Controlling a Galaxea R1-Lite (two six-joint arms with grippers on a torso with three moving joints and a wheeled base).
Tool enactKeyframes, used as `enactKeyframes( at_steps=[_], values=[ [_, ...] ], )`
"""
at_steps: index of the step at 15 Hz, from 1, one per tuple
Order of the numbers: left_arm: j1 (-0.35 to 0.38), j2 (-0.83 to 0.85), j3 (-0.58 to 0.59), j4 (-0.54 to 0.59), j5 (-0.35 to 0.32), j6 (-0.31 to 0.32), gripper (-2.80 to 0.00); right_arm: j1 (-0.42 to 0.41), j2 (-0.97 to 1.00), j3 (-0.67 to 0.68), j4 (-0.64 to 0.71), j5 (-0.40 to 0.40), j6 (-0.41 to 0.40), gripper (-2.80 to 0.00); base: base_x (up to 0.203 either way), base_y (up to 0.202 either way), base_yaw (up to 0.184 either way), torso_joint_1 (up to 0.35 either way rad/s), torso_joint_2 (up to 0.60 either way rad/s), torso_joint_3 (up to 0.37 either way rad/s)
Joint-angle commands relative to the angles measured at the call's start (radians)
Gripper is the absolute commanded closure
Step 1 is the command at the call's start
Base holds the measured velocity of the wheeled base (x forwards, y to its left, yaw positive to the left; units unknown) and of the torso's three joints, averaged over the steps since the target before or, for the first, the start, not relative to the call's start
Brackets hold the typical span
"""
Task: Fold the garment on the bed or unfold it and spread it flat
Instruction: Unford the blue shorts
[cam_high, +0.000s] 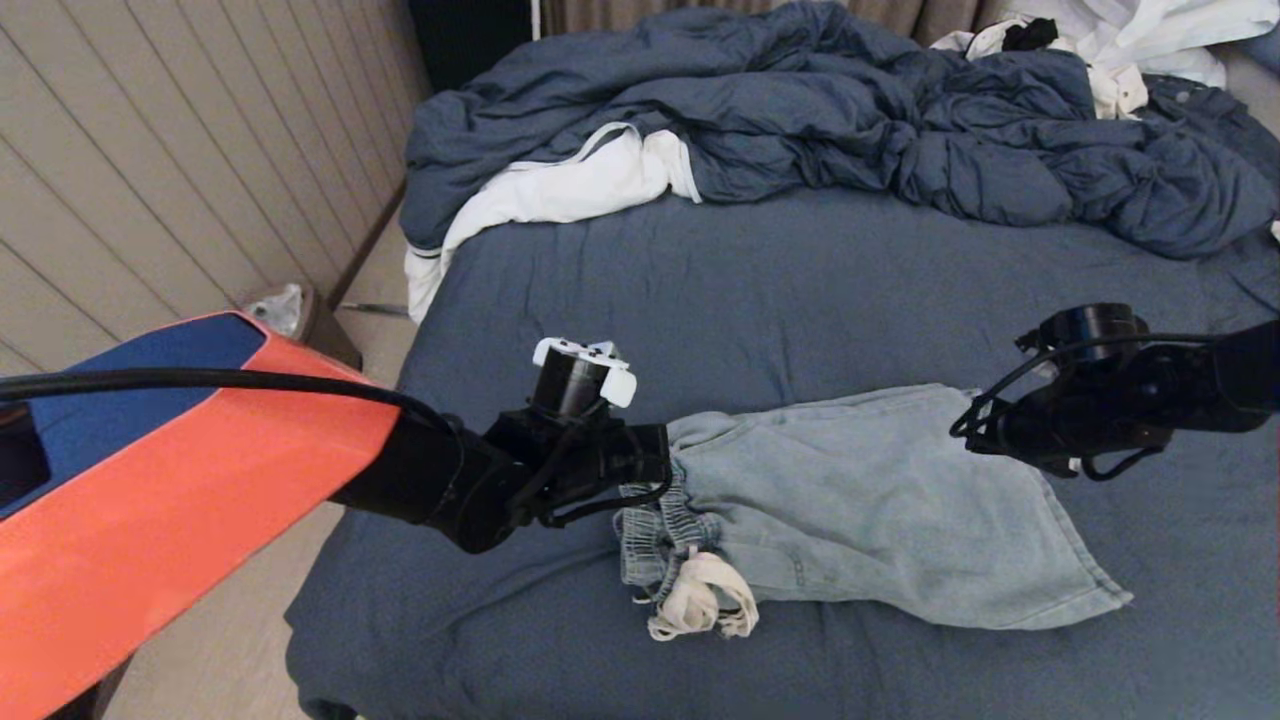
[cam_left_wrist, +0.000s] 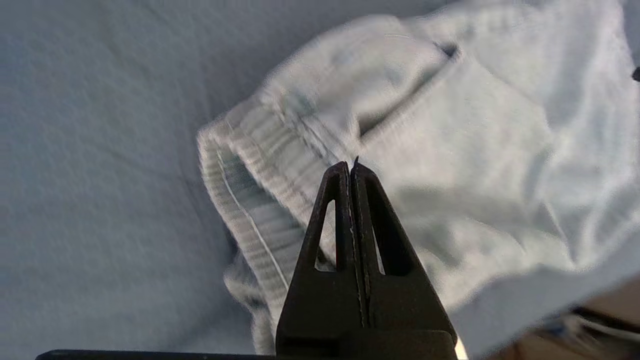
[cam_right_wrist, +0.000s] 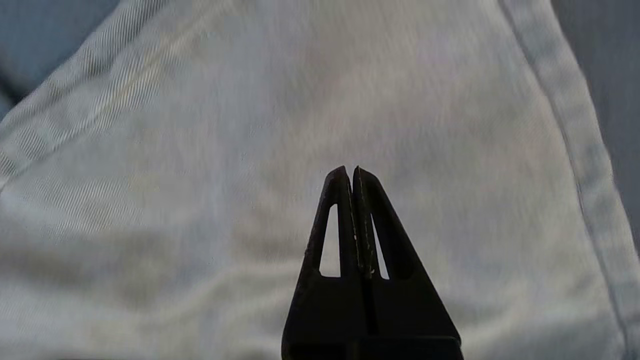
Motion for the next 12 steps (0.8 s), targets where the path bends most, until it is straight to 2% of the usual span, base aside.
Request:
enactKeyframes(
  at_steps=[1,5,6,8,12],
  values=[
    [0.0,0.046,-0.057,-0.003,0.017,0.006,0.0,0.024,0.068,-0.066,0.0,-0.051,-0.023,0.0,0.0,0.0,0.0,0.0,0.0,0.0],
    [0.0,0.06,-0.074,-0.003,0.02,0.033,0.0,0.039,0.125,-0.18,-0.002,-0.139,-0.095,0.0,0.0,0.0,0.0,0.0,0.0,0.0],
    [0.001,0.071,-0.081,-0.004,0.029,0.043,-2.8,0.04,0.136,-0.202,-0.002,-0.144,-0.102,-2.8,0.0,0.0,0.0,0.0,0.0,0.0],
    [0.001,0.115,-0.113,-0.004,0.069,0.055,-2.8,0.04,0.168,-0.282,-0.001,-0.144,-0.107,-2.8,0.0,0.0,0.0,0.0,0.0,0.0],
    [0.004,0.115,-0.109,-0.006,0.073,0.065,-2.8,0.039,0.245,-0.426,0.004,-0.145,-0.105,-2.8,0.0,0.0,0.0,0.0,0.0,0.0]
  ],
)
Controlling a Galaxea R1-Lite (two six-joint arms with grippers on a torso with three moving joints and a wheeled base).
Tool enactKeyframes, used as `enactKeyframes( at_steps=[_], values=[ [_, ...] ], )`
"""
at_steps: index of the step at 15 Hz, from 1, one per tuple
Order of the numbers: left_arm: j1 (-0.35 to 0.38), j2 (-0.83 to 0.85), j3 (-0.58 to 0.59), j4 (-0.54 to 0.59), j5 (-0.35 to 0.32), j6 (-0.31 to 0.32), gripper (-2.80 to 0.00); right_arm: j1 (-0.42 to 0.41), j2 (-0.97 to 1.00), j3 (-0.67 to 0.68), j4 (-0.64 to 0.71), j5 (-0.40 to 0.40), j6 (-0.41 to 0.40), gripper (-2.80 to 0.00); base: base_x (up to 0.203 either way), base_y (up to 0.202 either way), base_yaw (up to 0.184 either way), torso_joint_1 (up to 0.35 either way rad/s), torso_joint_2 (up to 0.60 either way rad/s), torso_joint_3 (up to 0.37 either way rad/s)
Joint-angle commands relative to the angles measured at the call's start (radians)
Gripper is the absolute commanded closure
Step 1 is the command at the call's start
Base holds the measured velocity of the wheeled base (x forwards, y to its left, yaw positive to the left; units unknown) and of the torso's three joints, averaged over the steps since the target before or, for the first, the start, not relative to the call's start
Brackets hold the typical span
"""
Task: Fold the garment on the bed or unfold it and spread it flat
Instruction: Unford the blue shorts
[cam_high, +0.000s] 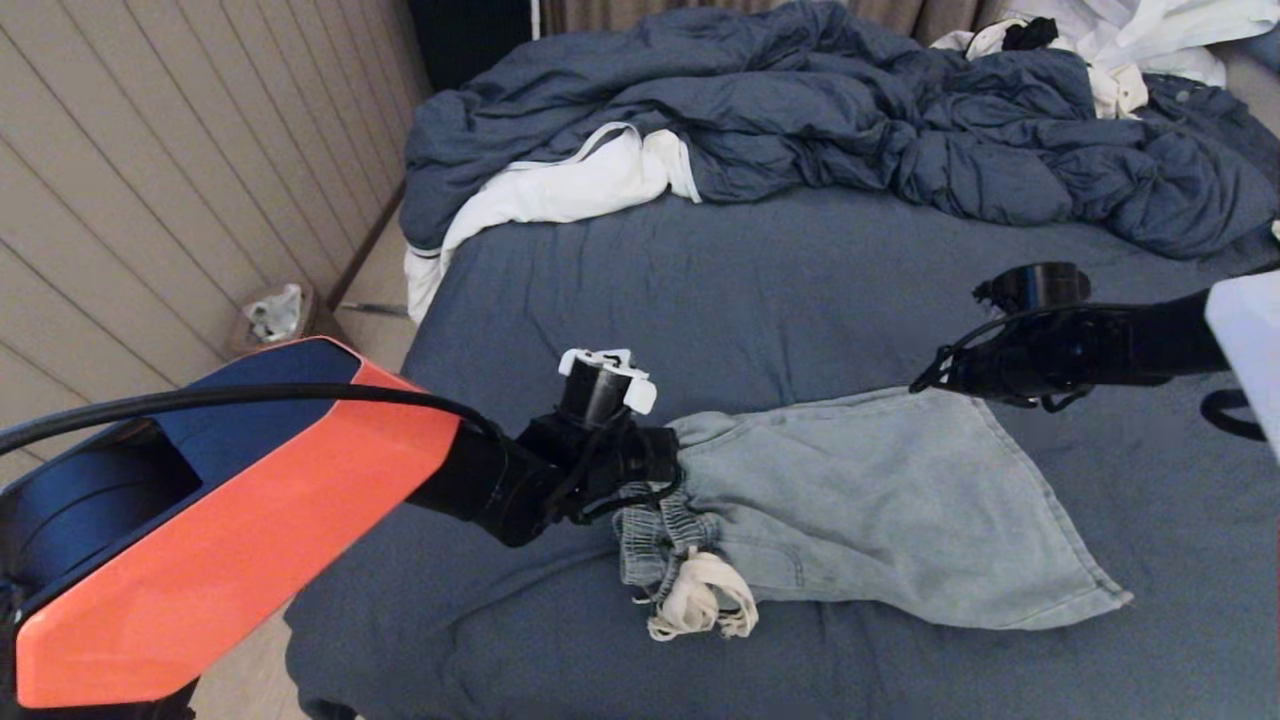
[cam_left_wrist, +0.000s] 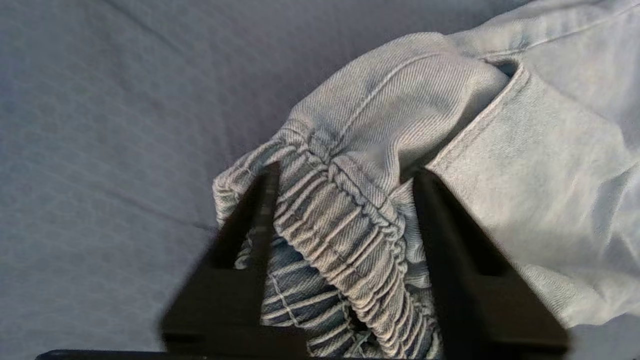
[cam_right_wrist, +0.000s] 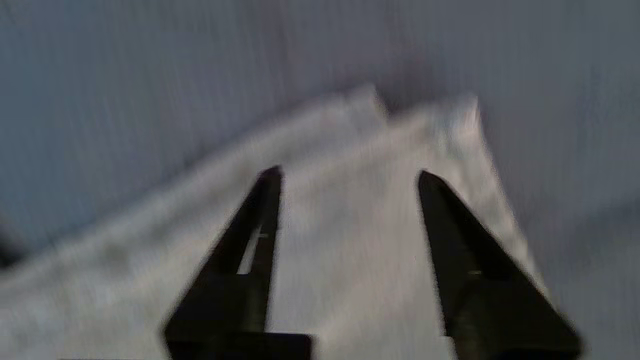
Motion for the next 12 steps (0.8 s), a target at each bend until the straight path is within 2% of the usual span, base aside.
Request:
enactKeyframes(
  at_steps=[1,5,12],
  values=[
    [0.01,0.002,0.001,-0.007,0.001,0.003,-2.8,0.003,0.048,-0.049,0.0,-0.004,0.004,-2.8,0.0,0.0,0.0,0.0,0.0,0.0],
    [0.019,-0.009,0.02,-0.016,0.004,0.036,-2.8,0.001,0.067,-0.079,-0.004,-0.055,0.001,-2.8,0.0,0.0,0.0,0.0,0.0,0.0],
    [0.018,0.053,0.016,-0.037,0.003,0.046,-2.8,-0.001,0.094,-0.106,-0.003,-0.059,0.0,-2.8,0.0,0.0,0.0,0.0,0.0,0.0]
  ],
)
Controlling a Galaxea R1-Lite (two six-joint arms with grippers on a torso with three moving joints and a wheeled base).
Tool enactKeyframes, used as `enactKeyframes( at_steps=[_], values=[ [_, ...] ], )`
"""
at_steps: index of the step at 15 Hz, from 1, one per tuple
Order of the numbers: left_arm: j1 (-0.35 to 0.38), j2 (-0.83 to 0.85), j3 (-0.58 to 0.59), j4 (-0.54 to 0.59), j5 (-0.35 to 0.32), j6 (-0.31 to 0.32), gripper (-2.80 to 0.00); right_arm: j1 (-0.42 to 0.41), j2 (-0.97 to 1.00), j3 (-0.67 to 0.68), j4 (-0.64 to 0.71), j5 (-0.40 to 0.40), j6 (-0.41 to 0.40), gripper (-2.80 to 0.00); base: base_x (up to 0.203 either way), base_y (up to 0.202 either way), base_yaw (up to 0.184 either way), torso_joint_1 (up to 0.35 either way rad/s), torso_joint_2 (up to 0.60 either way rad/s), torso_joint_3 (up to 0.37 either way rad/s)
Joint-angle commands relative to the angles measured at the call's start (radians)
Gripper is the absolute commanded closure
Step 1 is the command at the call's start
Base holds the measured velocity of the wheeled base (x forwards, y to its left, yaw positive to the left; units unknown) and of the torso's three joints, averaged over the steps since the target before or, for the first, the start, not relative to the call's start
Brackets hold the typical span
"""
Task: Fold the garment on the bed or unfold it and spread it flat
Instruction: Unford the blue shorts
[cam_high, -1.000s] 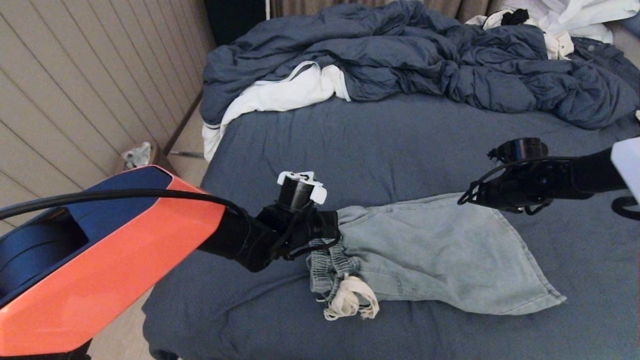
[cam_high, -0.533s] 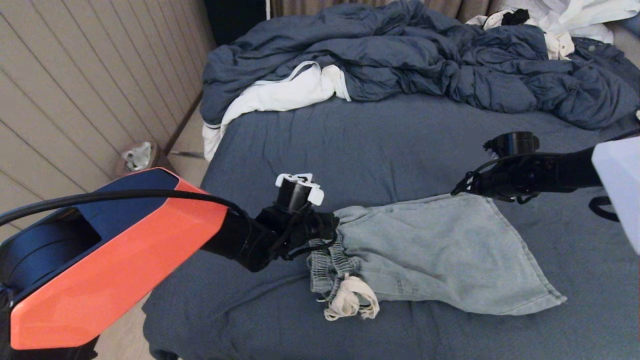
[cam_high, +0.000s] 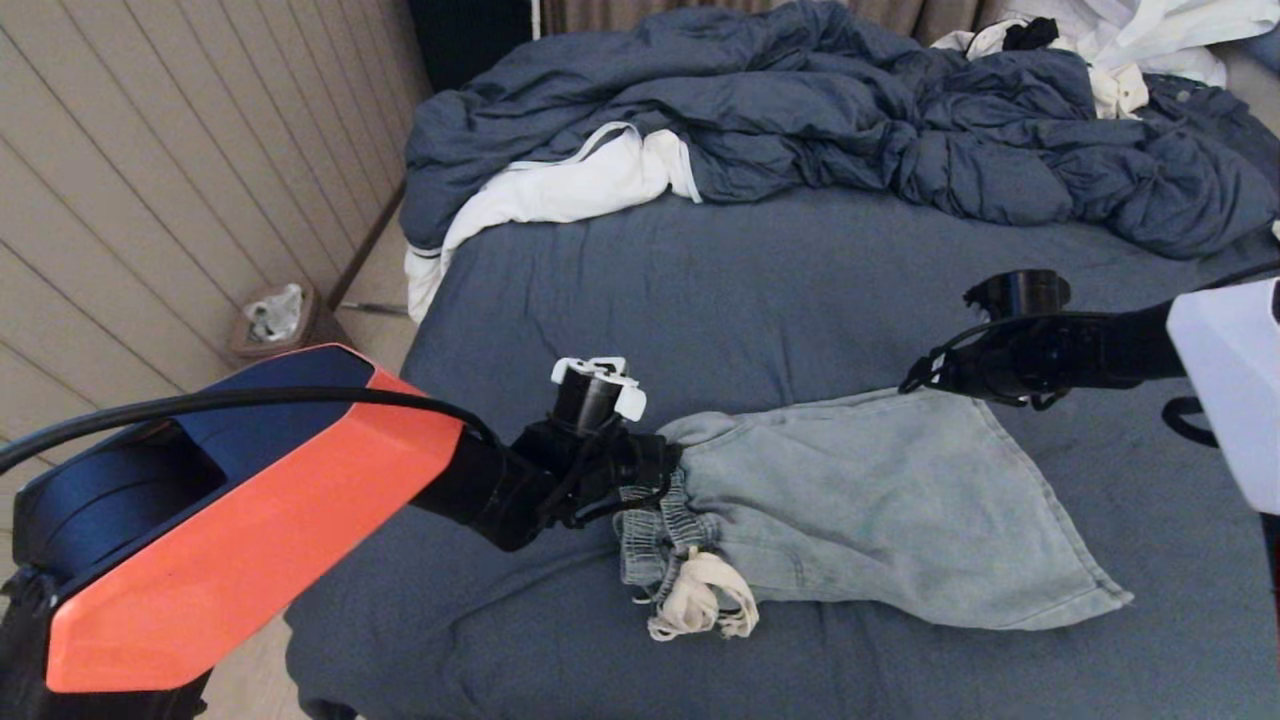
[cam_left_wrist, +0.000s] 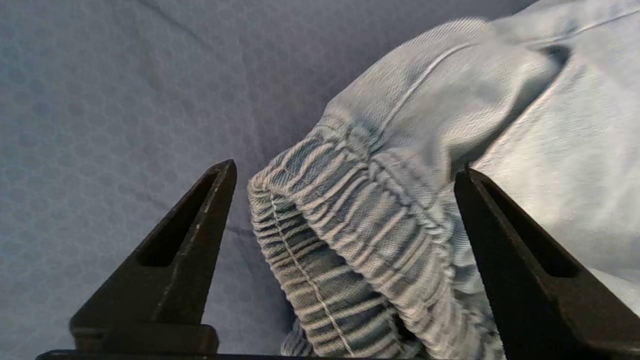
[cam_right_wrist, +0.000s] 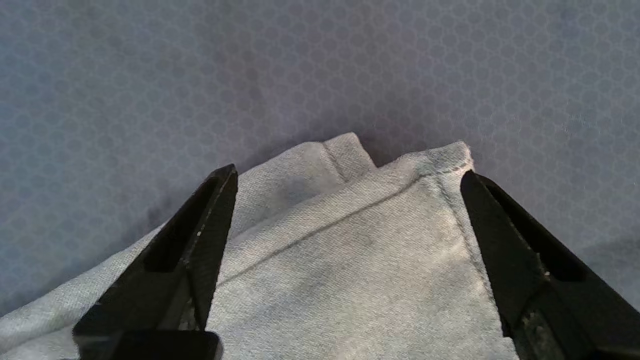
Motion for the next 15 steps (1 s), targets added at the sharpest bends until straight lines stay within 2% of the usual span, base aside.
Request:
enactKeyframes(
  at_steps=[1,2,3,8,15],
  values=[
    [-0.002,0.032,-0.004,-0.005,0.0,-0.003,-2.8,-0.003,0.015,-0.015,0.001,-0.003,0.001,-2.8,0.0,0.0,0.0,0.0,0.0,0.0],
    [-0.003,0.038,-0.003,-0.01,-0.001,-0.003,-2.8,-0.003,0.014,-0.015,0.001,-0.003,0.001,-2.8,0.0,0.0,0.0,0.0,0.0,0.0],
    [-0.004,0.043,-0.001,-0.019,-0.001,-0.004,0.0,-0.003,0.014,-0.015,0.001,-0.003,0.001,-2.8,0.0,0.0,0.0,0.0,0.0,0.0],
    [-0.019,0.033,0.007,-0.021,0.0,-0.01,0.0,-0.003,0.017,-0.021,0.001,-0.003,0.002,-2.8,0.0,0.0,0.0,0.0,0.0,0.0],
    [-0.07,-0.064,0.086,-0.057,0.001,-0.011,0.0,-0.005,0.04,-0.05,-0.001,-0.029,0.005,-2.8,0.0,0.0,0.0,0.0,0.0,0.0]
  ],
)
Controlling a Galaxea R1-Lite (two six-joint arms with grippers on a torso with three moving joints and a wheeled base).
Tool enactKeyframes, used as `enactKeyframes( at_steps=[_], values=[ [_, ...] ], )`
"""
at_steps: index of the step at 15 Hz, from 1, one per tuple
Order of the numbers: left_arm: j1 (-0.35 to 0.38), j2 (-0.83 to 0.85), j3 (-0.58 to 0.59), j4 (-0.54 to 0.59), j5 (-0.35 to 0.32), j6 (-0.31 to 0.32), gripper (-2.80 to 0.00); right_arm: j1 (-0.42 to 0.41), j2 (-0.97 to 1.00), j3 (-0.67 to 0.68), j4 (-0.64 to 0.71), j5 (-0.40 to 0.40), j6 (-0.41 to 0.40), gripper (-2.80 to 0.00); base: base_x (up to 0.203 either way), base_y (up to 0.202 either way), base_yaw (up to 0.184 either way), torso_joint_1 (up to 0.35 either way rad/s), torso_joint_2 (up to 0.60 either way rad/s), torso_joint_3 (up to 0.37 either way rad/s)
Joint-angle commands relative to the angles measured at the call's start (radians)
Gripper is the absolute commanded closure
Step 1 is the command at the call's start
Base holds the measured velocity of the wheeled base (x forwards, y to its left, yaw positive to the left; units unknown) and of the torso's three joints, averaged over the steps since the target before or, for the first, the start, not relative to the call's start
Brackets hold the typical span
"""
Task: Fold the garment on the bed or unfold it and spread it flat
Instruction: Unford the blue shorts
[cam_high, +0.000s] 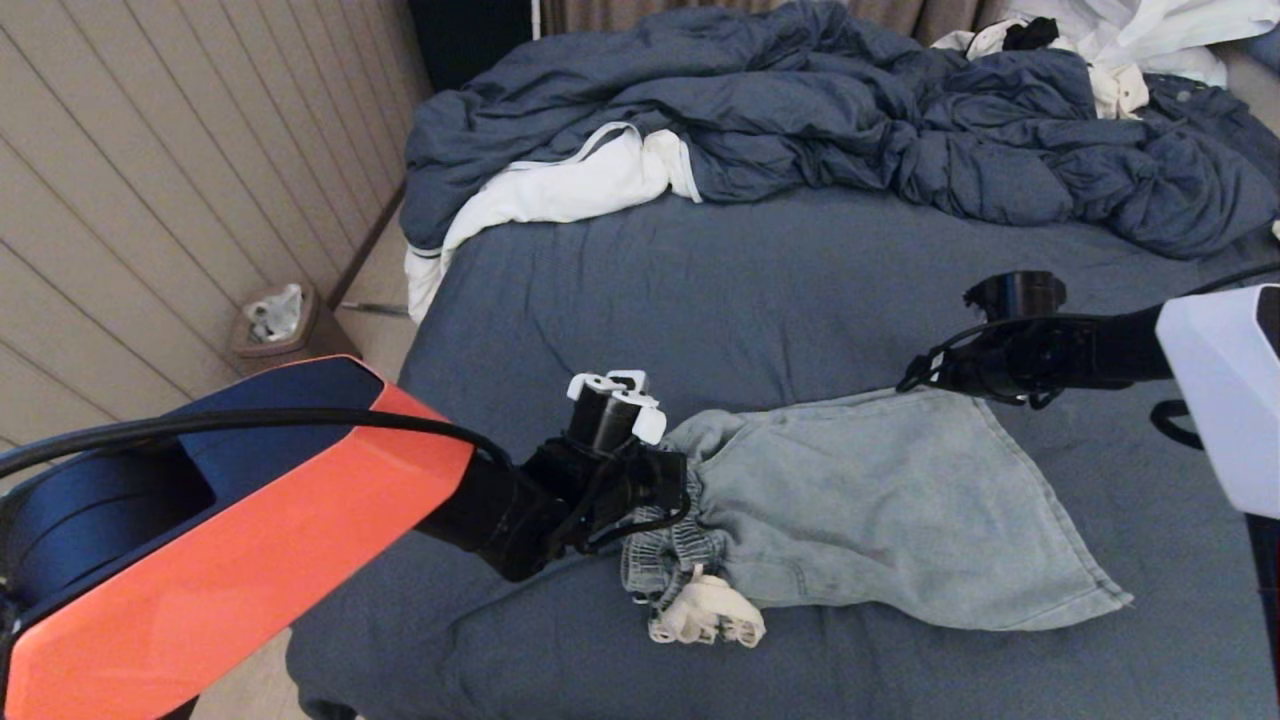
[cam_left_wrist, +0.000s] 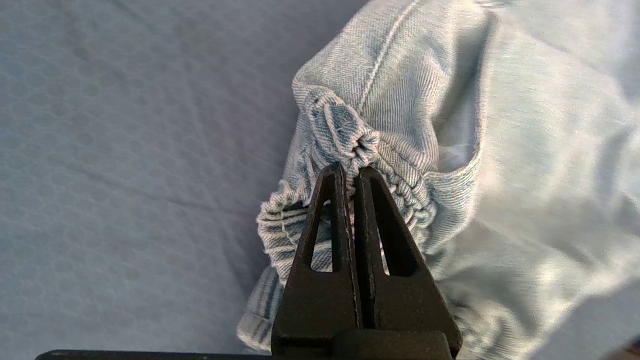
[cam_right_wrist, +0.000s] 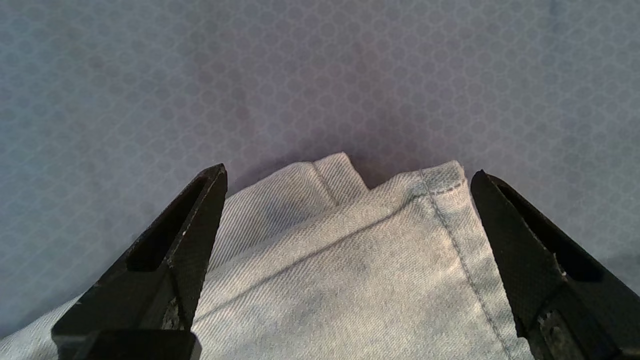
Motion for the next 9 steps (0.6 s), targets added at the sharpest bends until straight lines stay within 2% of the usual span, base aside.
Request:
enactKeyframes(
  at_steps=[1,4,7,9],
  values=[
    [-0.011,-0.028,0.012,-0.003,0.001,-0.003,0.0,0.0,0.008,-0.007,0.0,-0.005,0.0,-2.8,0.0,0.0,0.0,0.0,0.0,0.0],
    [-0.023,-0.063,0.037,-0.004,0.001,-0.004,0.0,0.0,0.01,-0.017,0.0,-0.007,0.003,-2.8,0.0,0.0,0.0,0.0,0.0,0.0],
    [-0.074,-0.148,0.127,-0.014,0.0,-0.008,0.0,0.002,0.033,-0.03,0.001,-0.03,0.002,-2.8,0.0,0.0,0.0,0.0,0.0,0.0],
    [-0.106,-0.178,0.207,-0.065,0.003,-0.006,0.0,0.005,0.063,-0.047,0.0,-0.063,-0.001,-2.8,0.0,0.0,0.0,0.0,0.0,0.0]
  ],
)
